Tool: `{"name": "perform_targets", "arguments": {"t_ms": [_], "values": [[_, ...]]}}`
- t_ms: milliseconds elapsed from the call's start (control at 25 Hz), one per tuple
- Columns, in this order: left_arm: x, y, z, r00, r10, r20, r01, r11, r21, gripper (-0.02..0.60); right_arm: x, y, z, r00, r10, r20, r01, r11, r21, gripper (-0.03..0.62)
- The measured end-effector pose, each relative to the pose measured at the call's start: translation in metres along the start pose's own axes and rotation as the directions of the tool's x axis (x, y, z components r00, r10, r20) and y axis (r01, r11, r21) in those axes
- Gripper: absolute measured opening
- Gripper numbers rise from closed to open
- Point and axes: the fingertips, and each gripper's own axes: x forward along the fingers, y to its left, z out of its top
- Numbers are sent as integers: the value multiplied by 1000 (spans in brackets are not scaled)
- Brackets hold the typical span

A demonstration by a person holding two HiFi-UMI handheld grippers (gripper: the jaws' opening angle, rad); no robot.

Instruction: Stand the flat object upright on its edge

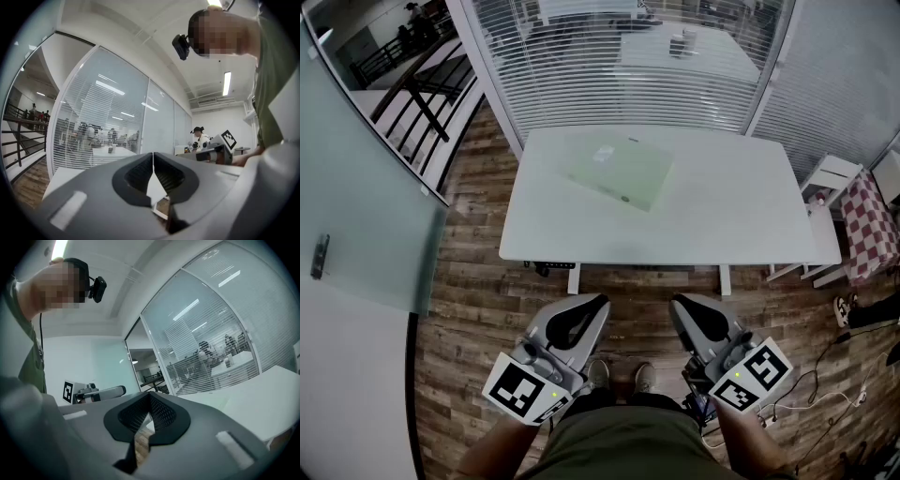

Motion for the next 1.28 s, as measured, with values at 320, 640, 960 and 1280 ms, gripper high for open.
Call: {"name": "perform_targets", "arguments": {"t_ms": [320,640,960,1280], "values": [[5,1,-4,1000,9,-3,-9,1000,0,6,4,-6,-2,1000,13,-7,-13,1000,6,11],[11,-4,-9,1000,14,-12,-14,1000,-9,6,-2,-11,-2,1000,20,-4,-20,1000,11,11],[29,-34,-15,1000,19,-25,-19,1000,-11,6,-38,-38,-9,1000,-1,-27,2,999,43,11],[42,-78,-12,999,31,-21,-30,999,19,6,-74,-51,-2,999,29,-19,-28,999,45,11]]}}
